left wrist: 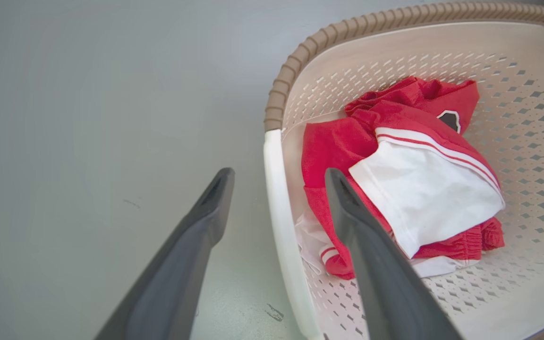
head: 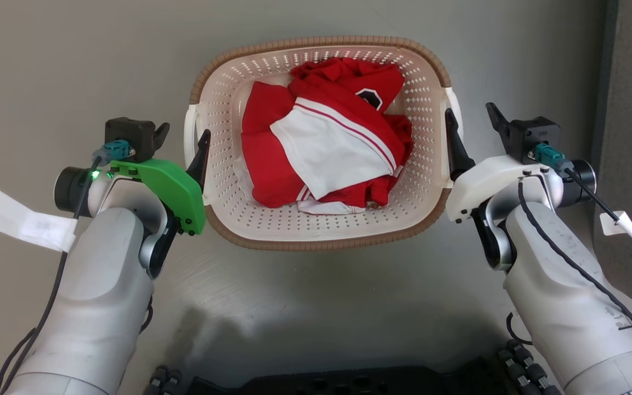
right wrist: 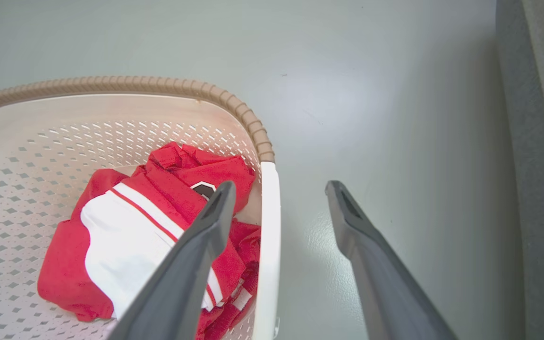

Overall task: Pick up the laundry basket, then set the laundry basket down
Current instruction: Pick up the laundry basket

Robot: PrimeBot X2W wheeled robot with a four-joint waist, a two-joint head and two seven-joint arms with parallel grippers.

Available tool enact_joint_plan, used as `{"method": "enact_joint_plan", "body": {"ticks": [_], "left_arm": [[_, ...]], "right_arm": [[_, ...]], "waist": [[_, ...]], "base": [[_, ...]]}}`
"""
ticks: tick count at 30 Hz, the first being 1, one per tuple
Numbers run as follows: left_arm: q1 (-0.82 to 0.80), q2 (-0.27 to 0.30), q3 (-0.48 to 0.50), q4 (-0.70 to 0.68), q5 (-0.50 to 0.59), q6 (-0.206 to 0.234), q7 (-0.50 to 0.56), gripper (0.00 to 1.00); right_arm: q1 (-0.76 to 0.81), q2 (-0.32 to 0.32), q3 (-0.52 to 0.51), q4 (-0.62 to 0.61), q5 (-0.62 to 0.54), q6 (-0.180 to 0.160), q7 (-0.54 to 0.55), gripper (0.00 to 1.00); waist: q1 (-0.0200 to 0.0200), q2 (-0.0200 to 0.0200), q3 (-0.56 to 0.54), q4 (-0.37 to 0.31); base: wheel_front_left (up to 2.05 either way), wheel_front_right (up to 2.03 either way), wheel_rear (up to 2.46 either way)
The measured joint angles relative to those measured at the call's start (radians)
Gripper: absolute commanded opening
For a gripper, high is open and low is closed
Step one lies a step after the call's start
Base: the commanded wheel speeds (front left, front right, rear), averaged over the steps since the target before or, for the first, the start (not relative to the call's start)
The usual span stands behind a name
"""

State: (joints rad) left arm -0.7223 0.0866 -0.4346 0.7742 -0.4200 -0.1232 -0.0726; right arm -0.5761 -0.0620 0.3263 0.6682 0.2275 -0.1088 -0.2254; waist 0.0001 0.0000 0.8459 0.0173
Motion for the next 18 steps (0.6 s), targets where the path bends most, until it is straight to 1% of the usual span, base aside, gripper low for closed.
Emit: {"method": "enact_joint_plan", "body": {"ticks": [8, 18], "left_arm": [[-0.026, -0.004, -0.017, 0.072, -0.024, -0.001, -0.001, 1.00], [-0.104, -0.015, -0.097, 0.111, -0.079, -0.001, 0.008, 1.00]], "right_arm": [[-0.025, 0.000, 0.026, 0.046, 0.022, 0.000, 0.000, 1.00], [-0.074, -0.001, 0.069, 0.089, 0.044, 0.002, -0.003, 1.00]], "waist": [[0.0000, 0.0000, 0.043, -0.005], [0.0000, 0.0000, 0.076, -0.003]], "base": [[0.00, 0.00, 0.00], [0.00, 0.00, 0.00]]}}
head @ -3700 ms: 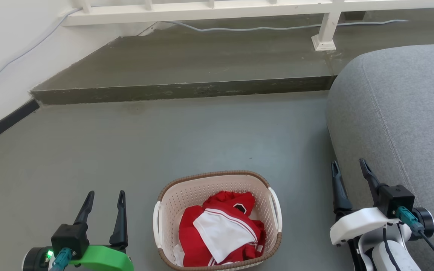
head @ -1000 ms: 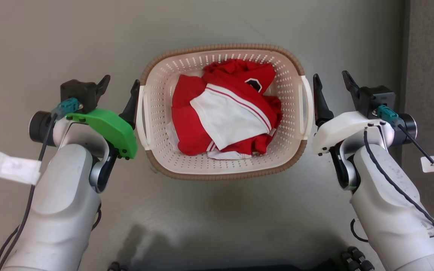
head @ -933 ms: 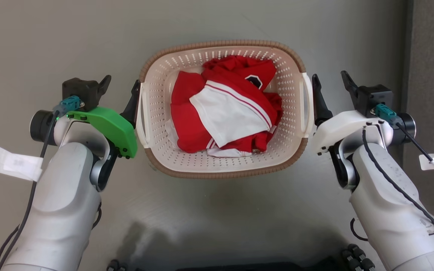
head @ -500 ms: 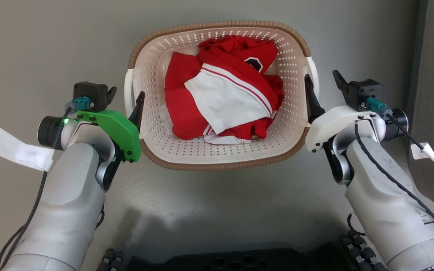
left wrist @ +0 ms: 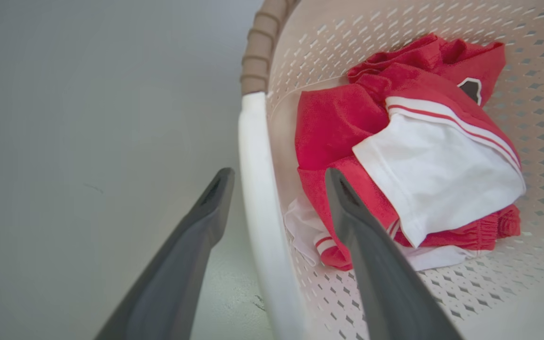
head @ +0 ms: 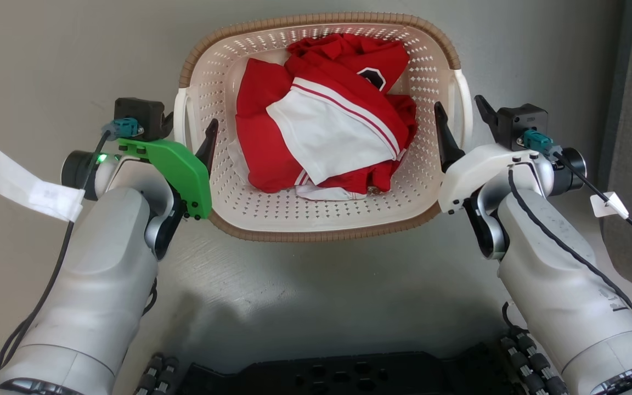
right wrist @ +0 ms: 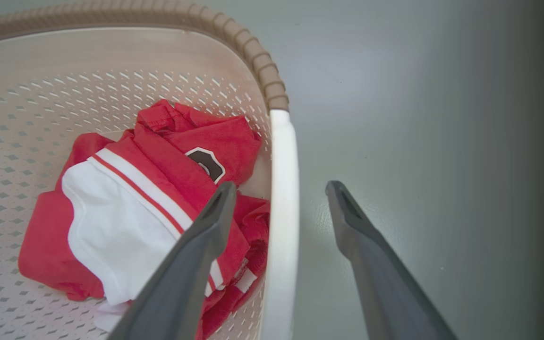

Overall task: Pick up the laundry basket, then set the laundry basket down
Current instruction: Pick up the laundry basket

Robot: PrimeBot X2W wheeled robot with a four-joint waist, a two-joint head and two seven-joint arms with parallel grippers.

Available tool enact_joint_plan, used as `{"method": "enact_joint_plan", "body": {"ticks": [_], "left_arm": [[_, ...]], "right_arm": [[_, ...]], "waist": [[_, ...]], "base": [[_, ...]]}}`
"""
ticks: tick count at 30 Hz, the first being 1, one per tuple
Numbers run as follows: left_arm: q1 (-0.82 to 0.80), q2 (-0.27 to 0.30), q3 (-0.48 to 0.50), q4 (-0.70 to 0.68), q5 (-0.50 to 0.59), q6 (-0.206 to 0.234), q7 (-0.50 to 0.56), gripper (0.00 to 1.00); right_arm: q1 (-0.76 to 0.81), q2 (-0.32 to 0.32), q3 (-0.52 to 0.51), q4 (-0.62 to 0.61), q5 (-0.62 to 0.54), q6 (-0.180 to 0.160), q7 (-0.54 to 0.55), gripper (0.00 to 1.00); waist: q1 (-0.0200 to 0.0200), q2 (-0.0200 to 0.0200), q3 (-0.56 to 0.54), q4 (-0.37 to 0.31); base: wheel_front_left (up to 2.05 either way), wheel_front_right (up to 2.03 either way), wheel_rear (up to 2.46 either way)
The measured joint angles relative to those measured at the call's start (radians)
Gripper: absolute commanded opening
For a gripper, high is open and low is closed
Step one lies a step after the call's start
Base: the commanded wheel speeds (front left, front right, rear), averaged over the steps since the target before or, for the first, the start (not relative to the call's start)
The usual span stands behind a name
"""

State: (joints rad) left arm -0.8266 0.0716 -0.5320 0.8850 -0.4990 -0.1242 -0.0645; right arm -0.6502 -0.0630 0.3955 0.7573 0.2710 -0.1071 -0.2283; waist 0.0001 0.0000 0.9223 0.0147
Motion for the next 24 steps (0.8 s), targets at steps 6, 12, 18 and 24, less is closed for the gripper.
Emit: {"method": "enact_joint_plan", "body": {"ticks": [6, 12, 18, 24], "left_arm": [[-0.012, -0.001, -0.032, 0.038, -0.044, 0.000, 0.028, 0.00], [-0.031, -0.002, -0.054, 0.066, -0.080, 0.001, 0.027, 0.00], [-0.031, -0.010, -0.079, 0.090, -0.108, 0.001, 0.018, 0.00], [-0.028, -0.022, -0.094, 0.118, -0.157, 0.000, 0.019, 0.00]], "right_arm": [[-0.018, 0.000, 0.017, 0.032, 0.029, 0.003, 0.000, 0.00], [-0.026, 0.002, 0.030, 0.067, 0.053, 0.014, 0.000, 0.00], [-0.028, 0.003, 0.036, 0.107, 0.074, 0.019, -0.001, 0.00], [-0.029, 0.006, 0.044, 0.159, 0.080, 0.028, -0.001, 0.00]], "waist": [[0.0000, 0.0000, 0.001, 0.004], [-0.0001, 0.0000, -0.004, 0.007], [-0.0001, 0.0000, -0.027, 0.007], [-0.0001, 0.0000, -0.063, 0.007]], "base": [[0.00, 0.00, 0.00], [0.00, 0.00, 0.00], [0.00, 0.00, 0.00], [0.00, 0.00, 0.00]]}}
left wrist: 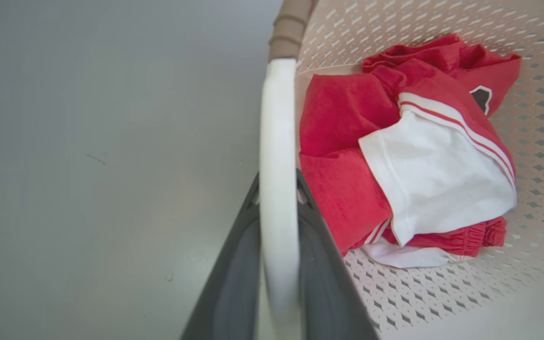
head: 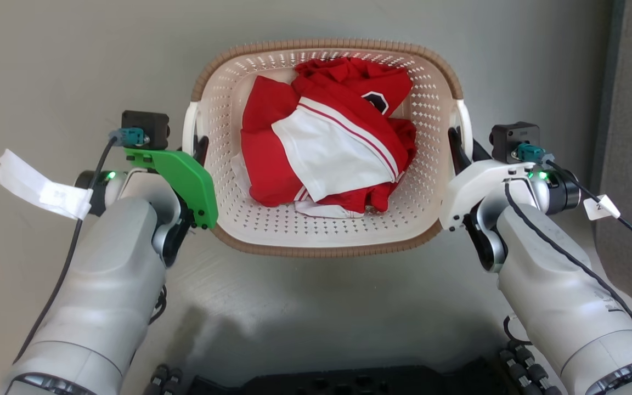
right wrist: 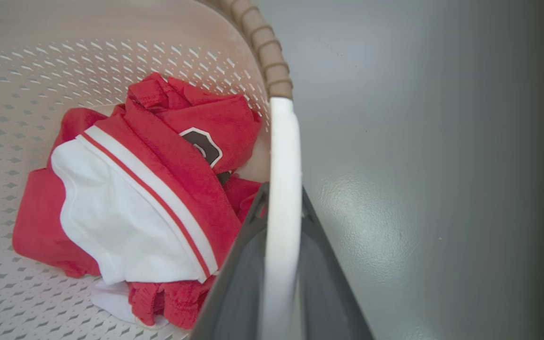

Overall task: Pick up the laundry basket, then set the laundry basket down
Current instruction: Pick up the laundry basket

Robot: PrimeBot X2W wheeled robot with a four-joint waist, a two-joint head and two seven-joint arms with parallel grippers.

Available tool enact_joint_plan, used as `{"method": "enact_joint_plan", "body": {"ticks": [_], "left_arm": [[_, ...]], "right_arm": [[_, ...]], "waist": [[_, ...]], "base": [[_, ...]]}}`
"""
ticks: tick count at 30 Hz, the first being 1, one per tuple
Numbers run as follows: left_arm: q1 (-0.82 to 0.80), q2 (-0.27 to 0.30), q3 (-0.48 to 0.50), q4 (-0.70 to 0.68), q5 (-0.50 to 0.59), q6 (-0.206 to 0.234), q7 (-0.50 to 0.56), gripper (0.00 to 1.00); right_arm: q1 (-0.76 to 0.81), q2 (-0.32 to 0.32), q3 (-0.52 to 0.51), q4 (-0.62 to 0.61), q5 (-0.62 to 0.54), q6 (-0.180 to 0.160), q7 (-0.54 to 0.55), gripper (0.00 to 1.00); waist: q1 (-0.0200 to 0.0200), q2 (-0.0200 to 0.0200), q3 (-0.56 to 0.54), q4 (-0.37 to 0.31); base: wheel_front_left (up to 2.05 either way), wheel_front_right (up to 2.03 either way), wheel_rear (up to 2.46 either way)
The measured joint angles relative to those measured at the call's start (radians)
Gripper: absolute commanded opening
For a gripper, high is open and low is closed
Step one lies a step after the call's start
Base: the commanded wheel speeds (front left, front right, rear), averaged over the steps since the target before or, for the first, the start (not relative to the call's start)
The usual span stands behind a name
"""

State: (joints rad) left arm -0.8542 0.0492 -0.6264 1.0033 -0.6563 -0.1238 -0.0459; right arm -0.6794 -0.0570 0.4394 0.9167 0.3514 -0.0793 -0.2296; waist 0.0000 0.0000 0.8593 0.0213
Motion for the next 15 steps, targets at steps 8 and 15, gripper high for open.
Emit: {"method": "enact_joint_plan", "body": {"ticks": [8, 15], "left_arm": [[0.035, -0.004, -0.046, 0.021, -0.060, 0.000, 0.046, 0.00], [0.063, -0.005, -0.062, 0.028, -0.128, 0.000, 0.109, 0.00]], "right_arm": [[-0.007, 0.002, 0.024, 0.075, 0.010, 0.033, 0.011, 0.00], [-0.008, 0.005, 0.038, 0.139, 0.031, 0.073, 0.066, 0.00]], "waist": [[0.0000, 0.0000, -0.066, -0.002], [0.0000, 0.0000, -0.138, -0.005]], "base": [[0.00, 0.00, 0.00], [0.00, 0.00, 0.00]]}}
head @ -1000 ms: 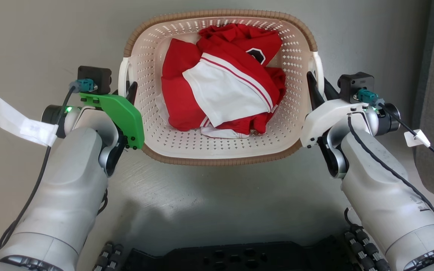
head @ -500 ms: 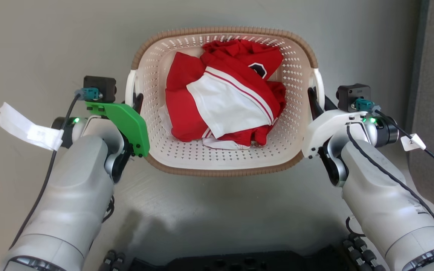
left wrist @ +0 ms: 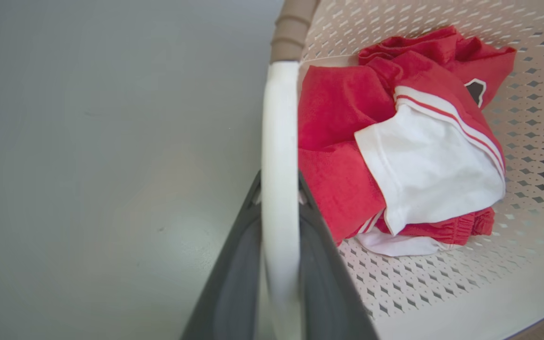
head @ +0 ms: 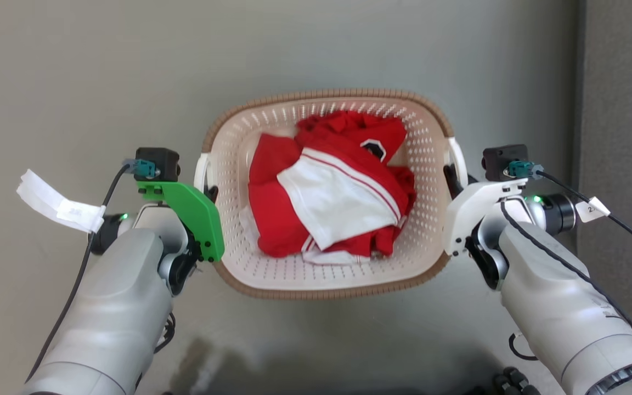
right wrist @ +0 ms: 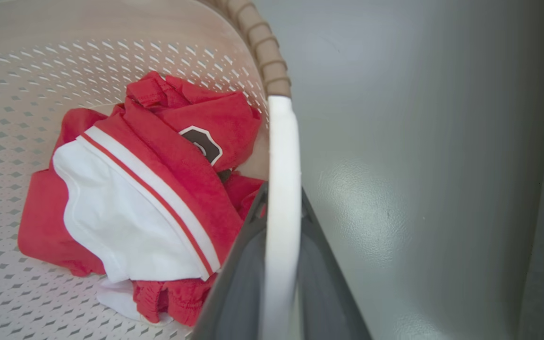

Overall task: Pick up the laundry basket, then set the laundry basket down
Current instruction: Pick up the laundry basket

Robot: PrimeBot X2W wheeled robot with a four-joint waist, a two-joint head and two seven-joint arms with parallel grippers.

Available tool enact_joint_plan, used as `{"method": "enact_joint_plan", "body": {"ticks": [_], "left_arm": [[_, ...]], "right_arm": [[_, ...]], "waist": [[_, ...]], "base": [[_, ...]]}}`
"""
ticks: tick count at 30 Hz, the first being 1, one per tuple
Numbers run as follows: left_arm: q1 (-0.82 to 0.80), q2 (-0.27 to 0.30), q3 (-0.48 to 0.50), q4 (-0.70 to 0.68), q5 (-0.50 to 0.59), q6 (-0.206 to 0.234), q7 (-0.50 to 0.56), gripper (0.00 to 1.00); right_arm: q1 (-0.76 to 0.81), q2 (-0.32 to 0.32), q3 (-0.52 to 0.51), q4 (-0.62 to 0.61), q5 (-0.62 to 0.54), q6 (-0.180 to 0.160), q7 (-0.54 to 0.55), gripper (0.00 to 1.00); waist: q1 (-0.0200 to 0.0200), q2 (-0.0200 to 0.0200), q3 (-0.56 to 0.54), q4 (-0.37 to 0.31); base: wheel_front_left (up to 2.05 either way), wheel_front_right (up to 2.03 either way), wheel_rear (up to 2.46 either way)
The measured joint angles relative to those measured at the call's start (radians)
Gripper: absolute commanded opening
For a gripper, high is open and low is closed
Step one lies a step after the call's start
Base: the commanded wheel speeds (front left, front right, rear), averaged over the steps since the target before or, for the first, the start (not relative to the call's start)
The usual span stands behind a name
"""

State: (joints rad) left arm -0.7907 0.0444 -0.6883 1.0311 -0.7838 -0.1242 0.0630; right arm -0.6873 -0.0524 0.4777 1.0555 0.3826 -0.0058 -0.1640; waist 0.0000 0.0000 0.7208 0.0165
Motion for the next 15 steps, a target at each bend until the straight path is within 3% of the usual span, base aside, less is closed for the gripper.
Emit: {"method": "enact_joint_plan", "body": {"ticks": [15], "left_arm": [[0.039, 0.013, -0.029, 0.018, -0.102, 0.000, 0.141, 0.00]], "right_arm": [[-0.001, 0.014, 0.036, 0.082, 0.063, 0.065, 0.143, 0.00]], "waist": [[-0.0001, 0.0000, -0.172, -0.016]], "base": [[0.00, 0.00, 0.00]]}}
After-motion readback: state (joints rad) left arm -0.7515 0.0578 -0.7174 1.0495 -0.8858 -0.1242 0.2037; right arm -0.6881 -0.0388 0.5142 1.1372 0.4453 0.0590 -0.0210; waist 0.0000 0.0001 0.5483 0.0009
